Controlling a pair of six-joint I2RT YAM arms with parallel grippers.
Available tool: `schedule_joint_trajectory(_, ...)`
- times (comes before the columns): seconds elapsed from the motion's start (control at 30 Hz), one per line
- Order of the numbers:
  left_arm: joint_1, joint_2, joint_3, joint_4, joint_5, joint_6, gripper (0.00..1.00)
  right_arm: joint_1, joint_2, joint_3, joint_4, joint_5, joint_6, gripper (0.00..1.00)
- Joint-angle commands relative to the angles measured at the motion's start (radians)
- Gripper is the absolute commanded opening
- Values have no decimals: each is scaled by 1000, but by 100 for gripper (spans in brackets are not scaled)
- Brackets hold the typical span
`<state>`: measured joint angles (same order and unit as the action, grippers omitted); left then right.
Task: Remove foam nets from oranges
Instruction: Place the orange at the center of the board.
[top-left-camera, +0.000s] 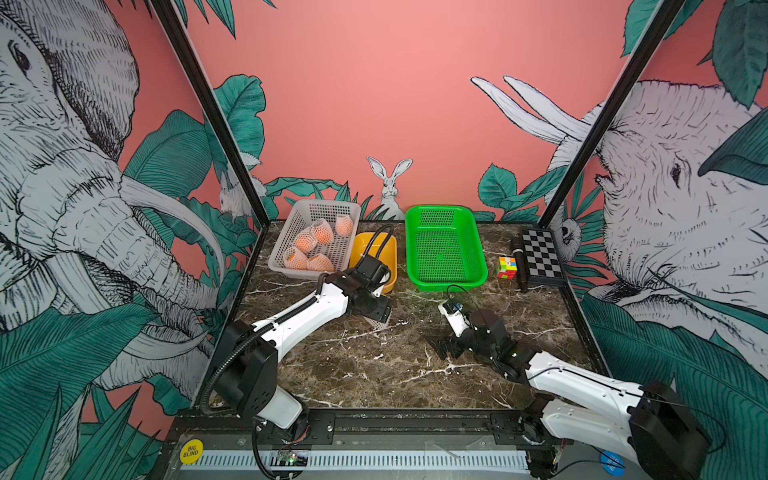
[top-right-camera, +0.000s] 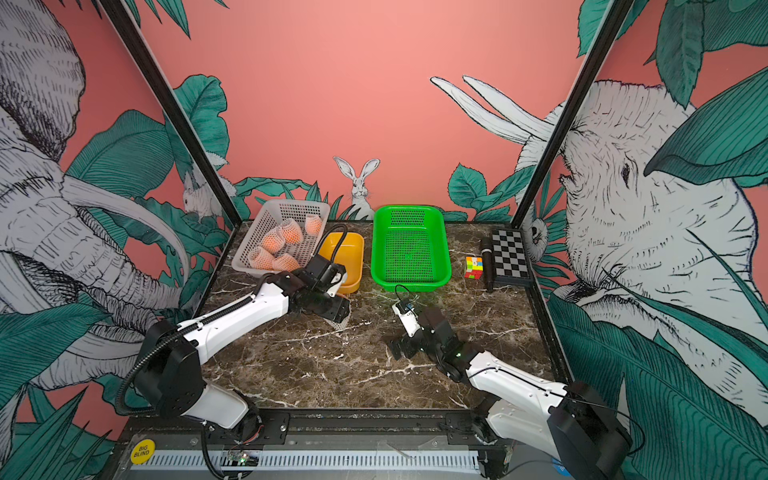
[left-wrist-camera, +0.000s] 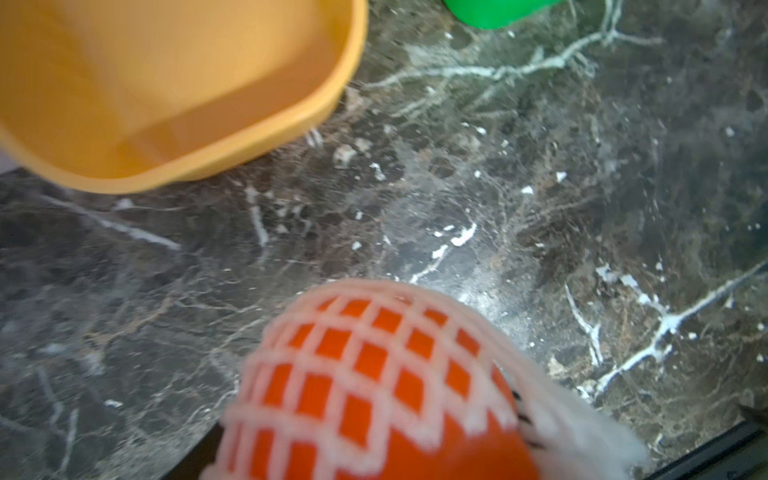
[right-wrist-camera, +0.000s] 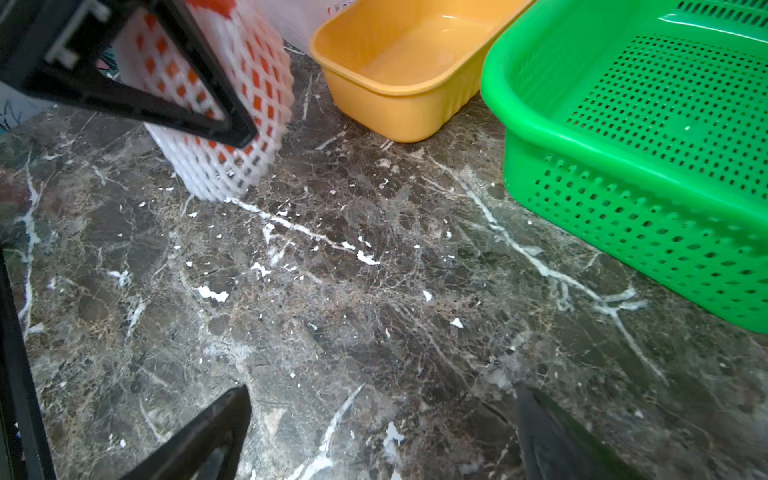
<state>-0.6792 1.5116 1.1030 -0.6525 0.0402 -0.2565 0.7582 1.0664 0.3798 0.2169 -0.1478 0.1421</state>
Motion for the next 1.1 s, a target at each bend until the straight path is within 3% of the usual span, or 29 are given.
schedule_joint_trajectory(0.0,-48,-18,-76,100,42,-25,53,28,-16,-32,110,26,16,99)
schedule_joint_trajectory(0.3,-152,7,-193,199,72,1,57,69,10,-102,170,46,26,99)
schedule_joint_trajectory(0.63,-191,60,-244,239,75,42,63,82,25,-147,228,47,21,99)
schedule_joint_trajectory(0.93,-192,34,-269,236,66,79,85,84,23,-148,234,36,2,99)
schedule_joint_trajectory(1.07,-193,3,-271,227,69,85,89,84,12,-151,235,28,-10,99)
